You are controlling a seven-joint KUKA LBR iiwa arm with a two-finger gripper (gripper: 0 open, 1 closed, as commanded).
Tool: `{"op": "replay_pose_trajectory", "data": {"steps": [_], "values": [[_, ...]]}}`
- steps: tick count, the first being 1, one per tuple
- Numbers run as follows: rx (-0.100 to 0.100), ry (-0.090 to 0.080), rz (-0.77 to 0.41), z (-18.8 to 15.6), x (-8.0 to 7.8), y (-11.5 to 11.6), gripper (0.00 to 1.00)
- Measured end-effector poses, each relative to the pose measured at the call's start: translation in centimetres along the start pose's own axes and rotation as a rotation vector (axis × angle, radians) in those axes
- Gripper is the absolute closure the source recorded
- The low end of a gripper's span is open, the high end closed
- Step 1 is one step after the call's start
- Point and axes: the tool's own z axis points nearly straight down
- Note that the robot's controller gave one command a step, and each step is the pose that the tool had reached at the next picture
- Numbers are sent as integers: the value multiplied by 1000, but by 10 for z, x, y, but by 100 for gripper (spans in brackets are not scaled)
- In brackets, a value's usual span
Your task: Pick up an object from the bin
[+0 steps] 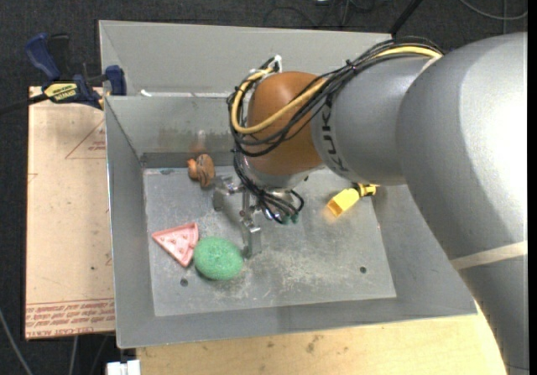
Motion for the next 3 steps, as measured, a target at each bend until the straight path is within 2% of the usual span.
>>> {"op": "replay_pose_trajectory", "data": {"steps": [1,2,3], "values": [[3,2,-115,3,5,16,0],[3,2,-153,4,36,56,0],[2,1,-292,-3,41,72,100]]}}
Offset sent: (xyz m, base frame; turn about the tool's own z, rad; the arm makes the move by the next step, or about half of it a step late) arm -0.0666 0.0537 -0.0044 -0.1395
